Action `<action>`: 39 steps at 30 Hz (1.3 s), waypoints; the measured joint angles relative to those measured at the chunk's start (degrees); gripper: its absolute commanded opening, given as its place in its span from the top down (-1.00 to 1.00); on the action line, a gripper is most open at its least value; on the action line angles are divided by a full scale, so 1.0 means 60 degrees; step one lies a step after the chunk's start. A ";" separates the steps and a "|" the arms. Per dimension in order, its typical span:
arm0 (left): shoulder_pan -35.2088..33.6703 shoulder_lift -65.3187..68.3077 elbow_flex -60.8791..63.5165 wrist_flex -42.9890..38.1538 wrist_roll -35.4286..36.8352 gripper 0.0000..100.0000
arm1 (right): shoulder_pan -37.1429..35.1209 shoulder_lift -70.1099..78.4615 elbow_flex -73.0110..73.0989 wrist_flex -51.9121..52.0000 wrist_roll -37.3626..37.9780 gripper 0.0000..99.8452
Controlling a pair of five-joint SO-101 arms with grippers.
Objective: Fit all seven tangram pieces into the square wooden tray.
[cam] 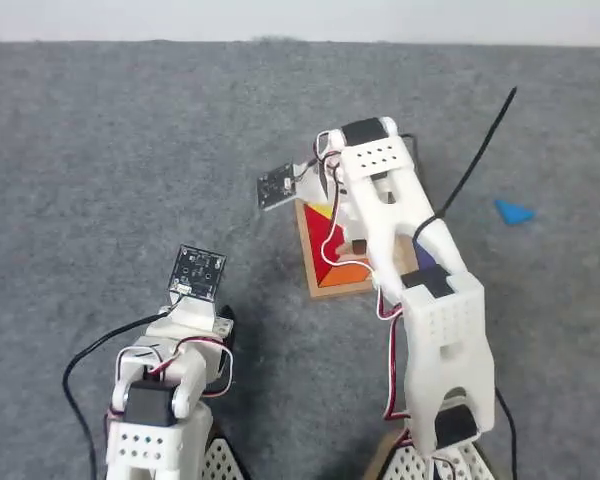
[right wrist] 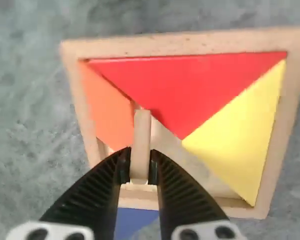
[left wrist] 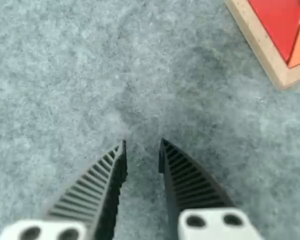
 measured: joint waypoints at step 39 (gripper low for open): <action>0.0000 0.0000 0.0000 0.0000 0.0000 0.80 | 0.0015 0.0542 -0.1260 0.0059 -0.0234 0.73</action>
